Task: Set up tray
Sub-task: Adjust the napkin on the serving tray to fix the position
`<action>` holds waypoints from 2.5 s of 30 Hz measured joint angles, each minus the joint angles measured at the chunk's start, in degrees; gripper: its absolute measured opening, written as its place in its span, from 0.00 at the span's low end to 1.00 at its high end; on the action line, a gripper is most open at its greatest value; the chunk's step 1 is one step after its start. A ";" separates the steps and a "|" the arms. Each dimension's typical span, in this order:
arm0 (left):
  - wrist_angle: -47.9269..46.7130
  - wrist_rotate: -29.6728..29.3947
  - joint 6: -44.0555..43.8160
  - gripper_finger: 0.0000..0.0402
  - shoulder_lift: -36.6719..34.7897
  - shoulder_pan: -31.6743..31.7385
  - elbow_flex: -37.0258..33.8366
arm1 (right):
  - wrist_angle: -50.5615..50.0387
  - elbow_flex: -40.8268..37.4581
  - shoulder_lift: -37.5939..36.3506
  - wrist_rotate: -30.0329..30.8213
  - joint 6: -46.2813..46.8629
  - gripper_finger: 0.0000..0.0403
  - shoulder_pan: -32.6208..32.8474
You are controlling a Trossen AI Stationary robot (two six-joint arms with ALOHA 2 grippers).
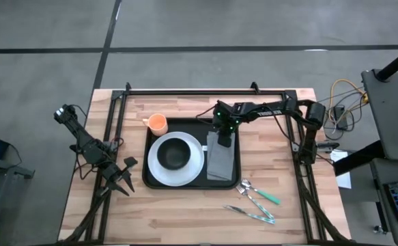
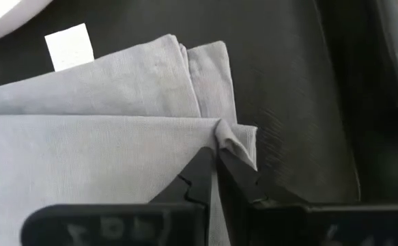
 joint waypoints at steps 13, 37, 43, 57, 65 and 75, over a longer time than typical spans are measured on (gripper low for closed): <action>0.02 0.00 0.00 0.21 0.02 0.00 0.00 | -0.38 2.56 -0.28 -1.50 1.02 0.03 0.02; 0.00 0.02 0.00 0.21 0.02 0.00 0.00 | -0.85 1.66 -0.20 2.98 3.63 0.43 -0.02; 0.02 0.02 0.00 0.21 0.01 -0.01 0.00 | -1.24 1.60 1.11 2.93 2.68 0.35 -0.02; 0.00 0.02 0.00 0.21 0.00 -0.02 0.00 | -1.29 1.58 0.90 2.85 -0.04 0.03 -0.39; 0.00 0.02 0.00 0.21 0.02 0.00 0.00 | -1.31 1.58 0.69 -0.41 -2.15 0.02 -0.37; 0.01 0.00 0.00 0.21 0.02 -0.01 0.00 | -1.08 3.61 -1.53 -7.31 -5.35 0.02 0.76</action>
